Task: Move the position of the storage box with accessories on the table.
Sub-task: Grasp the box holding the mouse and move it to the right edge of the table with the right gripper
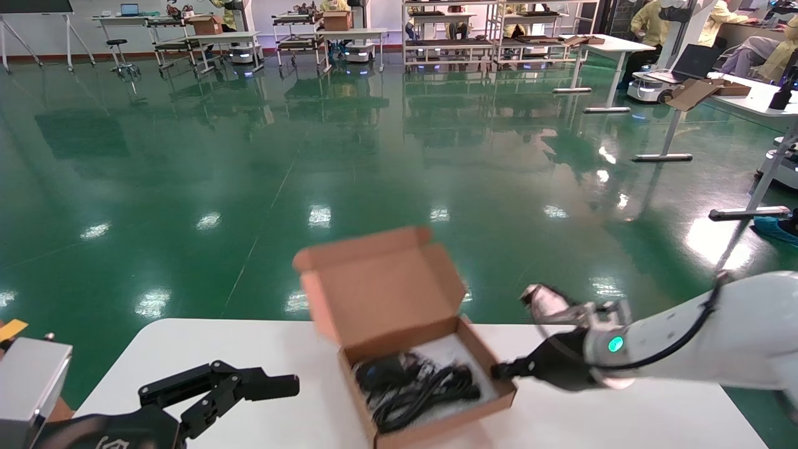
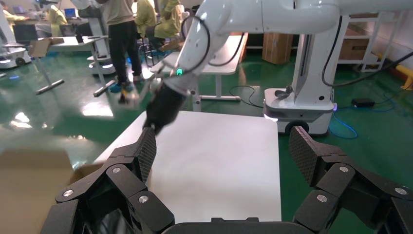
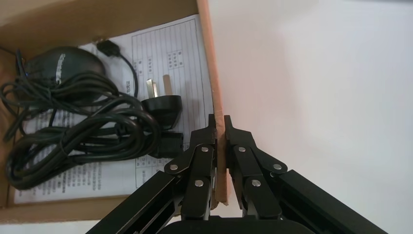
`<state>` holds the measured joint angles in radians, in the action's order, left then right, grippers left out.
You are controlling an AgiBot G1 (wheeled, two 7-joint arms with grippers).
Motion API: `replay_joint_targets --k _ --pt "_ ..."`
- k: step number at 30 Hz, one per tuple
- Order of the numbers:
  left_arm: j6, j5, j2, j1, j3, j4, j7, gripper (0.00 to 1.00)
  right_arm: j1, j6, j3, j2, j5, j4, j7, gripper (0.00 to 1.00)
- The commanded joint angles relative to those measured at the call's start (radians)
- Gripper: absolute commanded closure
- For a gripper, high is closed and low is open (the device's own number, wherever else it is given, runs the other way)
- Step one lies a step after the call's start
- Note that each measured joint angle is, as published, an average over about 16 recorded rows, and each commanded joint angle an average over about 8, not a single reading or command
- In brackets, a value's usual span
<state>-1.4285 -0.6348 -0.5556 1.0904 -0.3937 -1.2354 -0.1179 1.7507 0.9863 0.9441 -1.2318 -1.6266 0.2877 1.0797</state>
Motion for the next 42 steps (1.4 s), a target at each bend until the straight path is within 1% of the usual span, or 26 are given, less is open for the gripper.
replay_joint_targets --k 1,9,16,22,32,36,42 --pt "0.0 0.0 0.0 0.0 0.0 0.0 0.0 0.0 0.016 0.007 -0.006 0.016 0.006 0.0 -0.008 1.0" --pt "0.0 0.0 0.0 0.0 0.0 0.0 0.0 0.0 0.116 0.011 -0.008 0.094 -0.01 -0.042 -0.069 1.0" --pt "0.0 0.0 0.0 0.0 0.0 0.0 0.0 0.0 0.194 -0.018 -0.004 0.153 -0.033 -0.114 -0.14 1.0" --pt "0.0 0.0 0.0 0.0 0.0 0.0 0.0 0.0 0.232 -0.046 0.002 0.199 -0.049 -0.177 -0.199 1.0" --pt "0.0 0.0 0.0 0.0 0.0 0.0 0.0 0.0 0.237 -0.105 0.002 0.271 -0.053 -0.247 -0.275 1.0" --pt "0.0 0.0 0.0 0.0 0.0 0.0 0.0 0.0 0.218 -0.12 -0.003 0.292 -0.046 -0.265 -0.295 1.0" --pt "0.0 0.0 0.0 0.0 0.0 0.0 0.0 0.0 0.175 -0.12 -0.015 0.327 -0.029 -0.283 -0.323 1.0"
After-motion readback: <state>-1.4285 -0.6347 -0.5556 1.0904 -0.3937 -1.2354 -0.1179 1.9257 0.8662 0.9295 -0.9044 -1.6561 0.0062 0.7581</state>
